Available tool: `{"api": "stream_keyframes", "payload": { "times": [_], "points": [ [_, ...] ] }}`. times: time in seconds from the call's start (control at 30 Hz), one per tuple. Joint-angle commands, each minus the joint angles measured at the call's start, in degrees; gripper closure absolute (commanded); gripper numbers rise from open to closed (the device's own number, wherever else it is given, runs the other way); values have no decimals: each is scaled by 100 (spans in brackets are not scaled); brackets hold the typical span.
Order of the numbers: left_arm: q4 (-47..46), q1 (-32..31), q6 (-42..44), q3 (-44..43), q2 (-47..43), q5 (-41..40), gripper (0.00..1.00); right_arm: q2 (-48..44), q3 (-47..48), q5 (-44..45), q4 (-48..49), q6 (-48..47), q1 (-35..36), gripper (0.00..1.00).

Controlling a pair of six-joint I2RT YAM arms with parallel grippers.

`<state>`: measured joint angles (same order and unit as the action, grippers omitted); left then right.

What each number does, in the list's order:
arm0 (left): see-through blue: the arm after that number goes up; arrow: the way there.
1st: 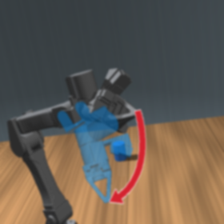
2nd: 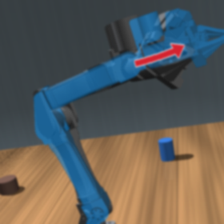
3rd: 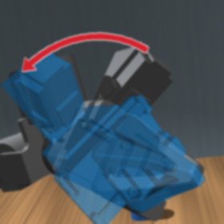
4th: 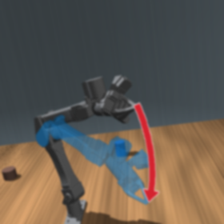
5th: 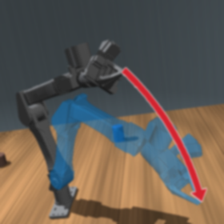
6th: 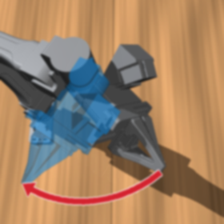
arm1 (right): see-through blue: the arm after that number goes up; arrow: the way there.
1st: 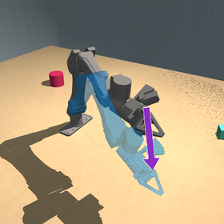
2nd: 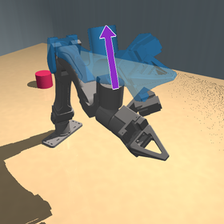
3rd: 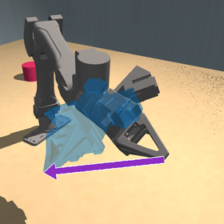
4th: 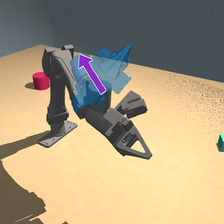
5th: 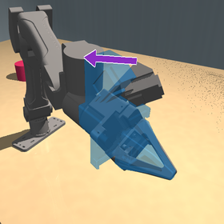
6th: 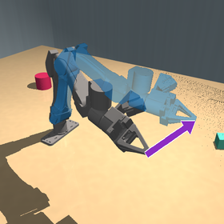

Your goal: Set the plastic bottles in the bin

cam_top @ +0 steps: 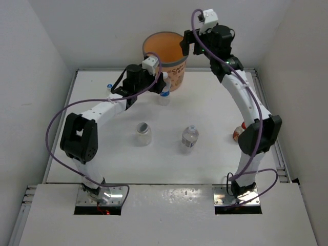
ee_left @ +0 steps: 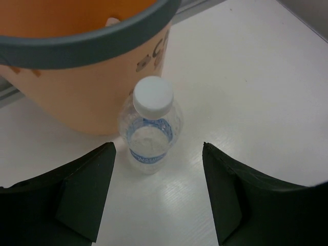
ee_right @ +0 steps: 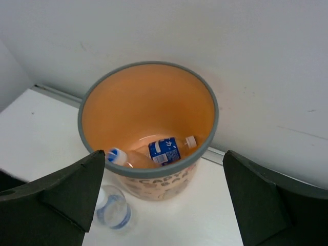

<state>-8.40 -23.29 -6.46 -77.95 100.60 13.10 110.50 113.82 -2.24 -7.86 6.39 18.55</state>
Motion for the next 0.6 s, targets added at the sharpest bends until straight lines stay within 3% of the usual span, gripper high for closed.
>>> {"api": "stream_keyframes", "payload": {
  "times": [0.0, 0.43, 0.57],
  "points": [
    [-600, -35, 39, -352, 74, -115, 25, -967, -263, -346, 39, 406, -211, 4],
    [-829, -290, 223, -879, 733, -413, 24, -1592, -984, -523, -120, 354, -413, 4],
    [-830, -290, 224, -1003, 917, -467, 29, -1663, -1160, -541, -137, 293, -457, 6]
  ]
}}
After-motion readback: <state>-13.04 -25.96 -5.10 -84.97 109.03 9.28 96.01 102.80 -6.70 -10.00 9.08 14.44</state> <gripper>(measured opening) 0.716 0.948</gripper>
